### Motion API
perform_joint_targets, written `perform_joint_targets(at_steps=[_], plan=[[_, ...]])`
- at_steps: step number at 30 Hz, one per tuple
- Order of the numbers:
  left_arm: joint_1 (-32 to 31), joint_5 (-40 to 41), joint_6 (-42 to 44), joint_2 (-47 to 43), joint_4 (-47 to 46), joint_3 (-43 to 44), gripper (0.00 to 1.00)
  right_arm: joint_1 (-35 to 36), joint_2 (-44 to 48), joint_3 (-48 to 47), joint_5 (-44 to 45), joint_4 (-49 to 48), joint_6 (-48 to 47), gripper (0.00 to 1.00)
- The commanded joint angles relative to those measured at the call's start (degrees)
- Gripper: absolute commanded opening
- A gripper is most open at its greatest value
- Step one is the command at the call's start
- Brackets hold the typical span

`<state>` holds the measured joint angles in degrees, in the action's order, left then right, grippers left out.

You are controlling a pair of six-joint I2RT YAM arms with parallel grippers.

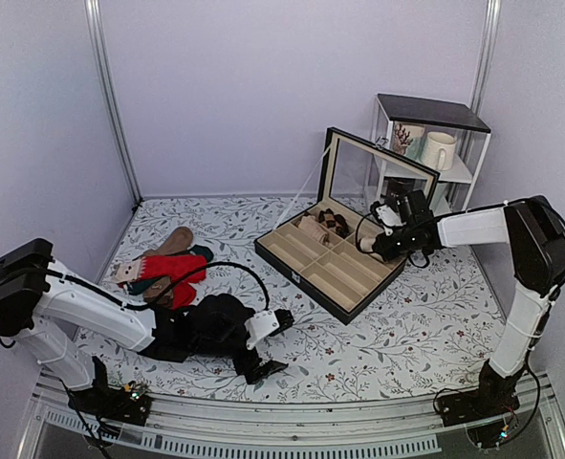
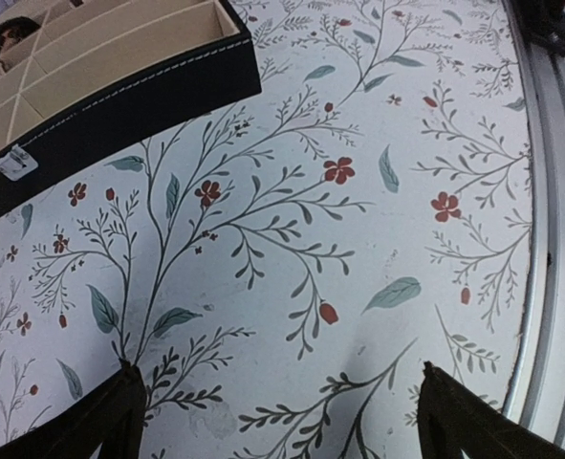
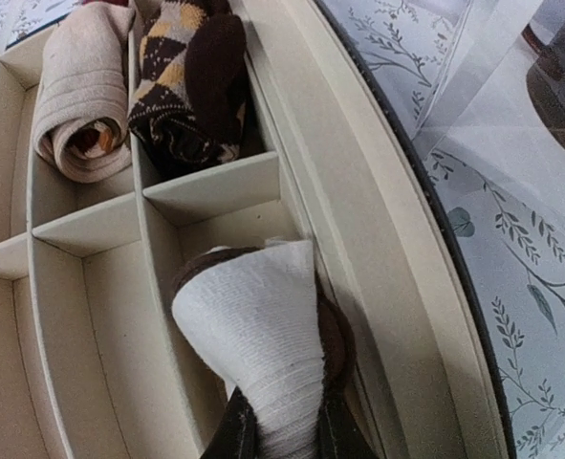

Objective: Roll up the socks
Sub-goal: Place a pair of socks in the storage box.

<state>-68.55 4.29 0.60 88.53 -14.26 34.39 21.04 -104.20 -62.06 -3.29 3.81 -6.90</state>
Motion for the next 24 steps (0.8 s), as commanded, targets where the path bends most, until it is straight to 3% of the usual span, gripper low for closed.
perform_joint_targets(at_steps=[1, 15, 24], plan=[[1.1, -0.5, 0.6, 0.6, -0.9, 0.0, 0.99, -0.4, -3.0, -2.8, 0.2, 2.2, 0.8, 0.0], [1.8, -0.6, 0.3, 1.5, -0.7, 0.1, 0.99, -2.1, -7.0, -2.9, -0.4, 8.6, 2.3, 0.0], [2.0, -0.4, 0.3, 1.9, -0.5, 0.0, 1.0, -2.1, -5.7, -2.9, 0.1, 8.6, 3.5, 0.4]])
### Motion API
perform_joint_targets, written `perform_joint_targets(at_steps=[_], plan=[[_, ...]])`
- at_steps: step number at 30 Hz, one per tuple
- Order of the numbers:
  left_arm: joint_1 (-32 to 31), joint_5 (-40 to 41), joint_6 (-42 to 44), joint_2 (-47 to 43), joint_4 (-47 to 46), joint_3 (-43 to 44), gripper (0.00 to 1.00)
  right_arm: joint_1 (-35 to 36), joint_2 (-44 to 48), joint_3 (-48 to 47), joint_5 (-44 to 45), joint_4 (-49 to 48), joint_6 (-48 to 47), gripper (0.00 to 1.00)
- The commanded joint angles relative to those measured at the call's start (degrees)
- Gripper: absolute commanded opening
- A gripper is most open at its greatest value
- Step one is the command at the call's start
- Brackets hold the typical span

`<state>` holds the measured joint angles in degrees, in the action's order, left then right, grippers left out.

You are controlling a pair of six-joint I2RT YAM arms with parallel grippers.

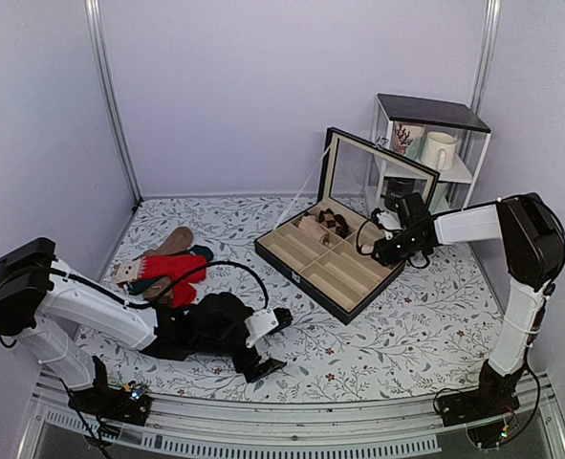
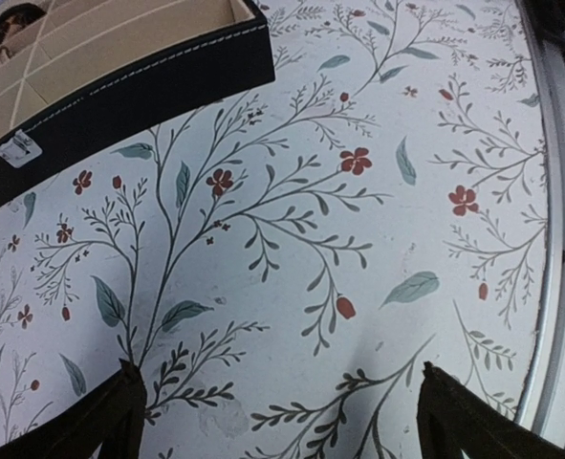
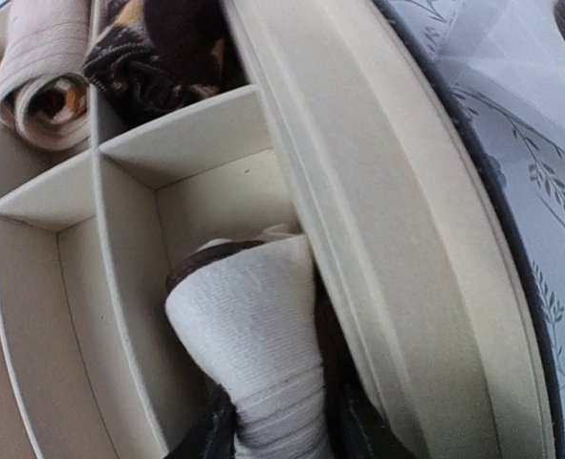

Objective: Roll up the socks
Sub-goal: Place a pair of socks in the storage box.

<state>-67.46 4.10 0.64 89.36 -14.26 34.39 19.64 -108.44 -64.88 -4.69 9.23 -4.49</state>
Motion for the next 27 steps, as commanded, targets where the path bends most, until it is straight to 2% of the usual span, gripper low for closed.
perform_joint_targets(at_steps=[1, 13, 25, 27], plan=[[1.0, -0.2, 0.2, 1.3, -0.4, 0.1, 1.0, -0.7, -0.9, -0.2, 1.2, 3.2, 1.5, 0.44], [1.4, -0.4, 0.2, 1.4, -0.4, 0.2, 0.99, -0.8, 5.8, -1.0, -0.7, 2.7, 6.2, 0.57], [2.2, -0.3, -0.8, 1.6, -0.6, 0.1, 1.0, -0.8, 11.2, -1.2, -4.3, 2.7, 7.3, 0.59], [3.0, -1.0, -1.5, 1.2, -0.8, -0.1, 1.0, -0.8, 13.2, -0.3, -5.0, 2.4, 7.2, 0.68]])
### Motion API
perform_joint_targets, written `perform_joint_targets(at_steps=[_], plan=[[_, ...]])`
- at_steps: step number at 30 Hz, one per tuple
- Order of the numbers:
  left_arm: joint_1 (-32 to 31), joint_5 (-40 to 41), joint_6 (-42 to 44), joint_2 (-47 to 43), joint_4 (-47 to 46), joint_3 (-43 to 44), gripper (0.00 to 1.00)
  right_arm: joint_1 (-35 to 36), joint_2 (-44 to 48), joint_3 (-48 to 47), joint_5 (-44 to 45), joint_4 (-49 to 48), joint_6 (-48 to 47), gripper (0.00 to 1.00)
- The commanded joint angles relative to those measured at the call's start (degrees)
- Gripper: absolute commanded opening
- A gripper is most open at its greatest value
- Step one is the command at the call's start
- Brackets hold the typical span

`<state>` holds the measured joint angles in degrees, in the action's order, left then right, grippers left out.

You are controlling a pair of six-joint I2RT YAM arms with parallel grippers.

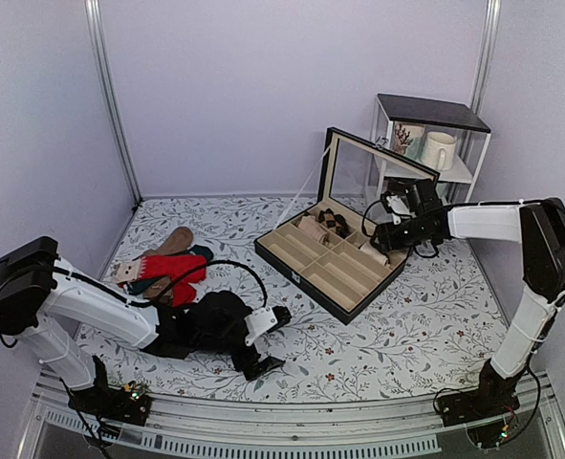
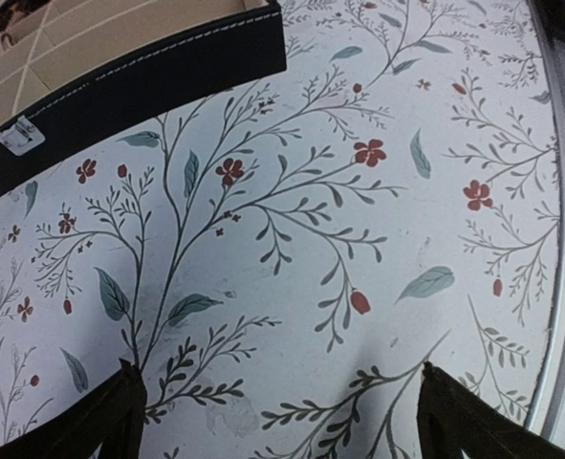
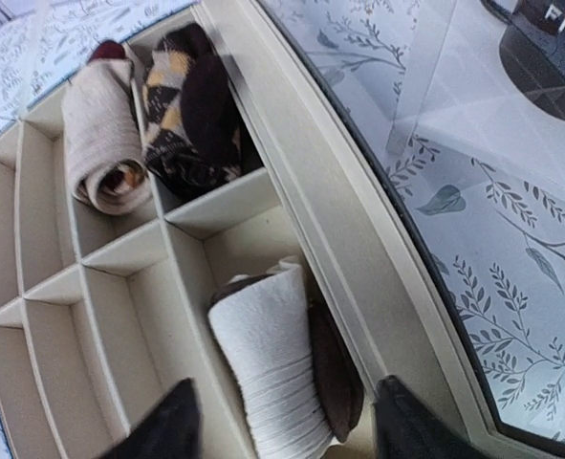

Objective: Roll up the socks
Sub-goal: Place a pair of socks in the storage box, then reset both arms

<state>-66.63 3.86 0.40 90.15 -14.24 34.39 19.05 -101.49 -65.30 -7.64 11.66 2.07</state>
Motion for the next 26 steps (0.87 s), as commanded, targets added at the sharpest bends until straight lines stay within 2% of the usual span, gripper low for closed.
perform_joint_targets(at_steps=[1, 2, 3, 4, 10, 20, 26], plan=[[2.7, -1.0, -1.6, 0.1, -1.0, -0.3, 1.0, -0.2, 7.6, 0.9, -2.4, -0.5, 0.7, 0.77], [3.3, -1.4, -2.1, -0.3, -1.2, -0.6, 1.0, -0.2, 9.5, 2.0, -2.8, -1.1, 0.9, 0.91], [3.8, -1.7, -2.5, -0.7, -1.3, -0.9, 1.0, -0.2, 11.0, 3.1, -3.4, -1.6, 1.3, 0.99], [4.1, -1.9, -2.6, -1.2, -1.3, -1.2, 0.99, -0.2, 12.5, 4.3, -4.6, -2.1, 2.0, 1.0], [5.8, -1.9, -3.2, -3.1, -1.3, -2.3, 0.99, -0.1, 23.4, 17.5, -16.9, -8.8, 4.9, 1.0], [8.7, -3.9, -4.2, -5.7, -1.2, -3.8, 1.0, 0.0, 44.2, 39.6, -11.3, -19.6, 17.0, 1.0], [9.5, -4.0, -3.7, -7.1, -2.0, -5.0, 0.99, 0.1, 43.5, 38.4, -8.3, -19.1, 19.5, 1.0]])
